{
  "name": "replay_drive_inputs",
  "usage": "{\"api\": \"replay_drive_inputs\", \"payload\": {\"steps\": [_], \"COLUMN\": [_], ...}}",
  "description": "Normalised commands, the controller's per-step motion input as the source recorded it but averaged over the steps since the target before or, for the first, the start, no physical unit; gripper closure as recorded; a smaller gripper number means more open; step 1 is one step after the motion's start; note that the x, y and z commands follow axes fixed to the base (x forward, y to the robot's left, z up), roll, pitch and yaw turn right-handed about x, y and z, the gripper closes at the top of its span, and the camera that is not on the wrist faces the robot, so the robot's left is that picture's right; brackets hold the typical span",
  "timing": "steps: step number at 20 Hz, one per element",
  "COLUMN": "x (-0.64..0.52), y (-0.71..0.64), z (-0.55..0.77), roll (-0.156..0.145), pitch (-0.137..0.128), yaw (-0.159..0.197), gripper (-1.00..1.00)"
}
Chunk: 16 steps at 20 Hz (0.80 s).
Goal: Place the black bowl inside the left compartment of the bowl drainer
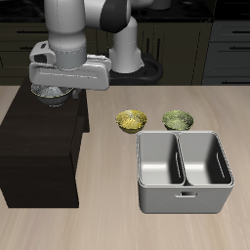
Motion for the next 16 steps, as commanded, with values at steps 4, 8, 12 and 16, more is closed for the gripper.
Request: {"api": "replay_drive_inputs", "payload": {"steps": [4, 8, 12, 16], "x": [-0.16, -0.17, -0.09, -0.05], "y": [0.39, 0.41, 0.25, 0.21], "z": [0.27, 0.34, 0.32, 0.26], "roll": [0.052, 0.036, 0.0, -0.037], "pitch": [-0.036, -0.048, -0.042, -0.041], "yaw": [0.033, 0.023, 0.008, 0.016], "gripper": [1.0, 1.0, 1.0, 1.0]}}
